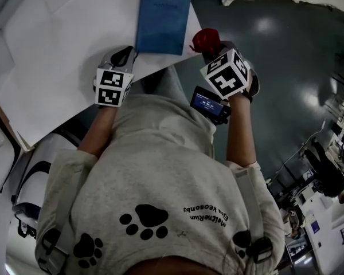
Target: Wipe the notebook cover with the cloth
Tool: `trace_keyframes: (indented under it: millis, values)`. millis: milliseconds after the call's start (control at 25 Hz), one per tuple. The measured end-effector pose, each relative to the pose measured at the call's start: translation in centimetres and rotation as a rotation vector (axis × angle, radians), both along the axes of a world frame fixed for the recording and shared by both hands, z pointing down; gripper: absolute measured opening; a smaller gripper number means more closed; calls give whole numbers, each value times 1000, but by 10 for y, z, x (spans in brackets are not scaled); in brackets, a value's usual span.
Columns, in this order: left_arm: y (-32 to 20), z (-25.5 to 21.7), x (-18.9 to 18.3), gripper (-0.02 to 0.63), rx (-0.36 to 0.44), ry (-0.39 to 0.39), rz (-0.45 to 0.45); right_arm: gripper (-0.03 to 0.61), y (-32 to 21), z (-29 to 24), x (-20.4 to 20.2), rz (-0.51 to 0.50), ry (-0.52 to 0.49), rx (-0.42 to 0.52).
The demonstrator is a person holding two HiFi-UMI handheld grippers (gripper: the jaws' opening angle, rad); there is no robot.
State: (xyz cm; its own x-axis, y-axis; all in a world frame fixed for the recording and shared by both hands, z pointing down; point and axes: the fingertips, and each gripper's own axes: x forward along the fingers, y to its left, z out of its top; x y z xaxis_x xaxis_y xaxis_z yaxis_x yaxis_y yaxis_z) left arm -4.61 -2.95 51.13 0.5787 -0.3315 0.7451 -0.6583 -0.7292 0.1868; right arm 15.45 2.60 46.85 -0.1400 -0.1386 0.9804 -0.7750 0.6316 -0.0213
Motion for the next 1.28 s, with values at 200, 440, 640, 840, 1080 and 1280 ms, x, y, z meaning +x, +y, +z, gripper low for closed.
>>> trace_keyframes:
  millis: [200,440,640,840,1080,1280]
  values:
    - [-23,-46,12,0,107,47,-26,89,-36,-53,0,58,-19,224]
    - [-61,-128,29,0,297,130,-53,89,-78,-125,-3,100,-44,500]
    - [-83,-186,35,0,419,207,-96,90,-99,-182,-9,110,-69,723]
    - [-91,-249,39,0,535,283,-126,91,-112,-235,-24,126,-152,914]
    - [-91,-315,47,0,648,377,-152,91,-116,-283,-43,203,-338,1072]
    - [-88,-351,47,0,733,430,-173,95,-112,-295,-45,326,-474,1126]
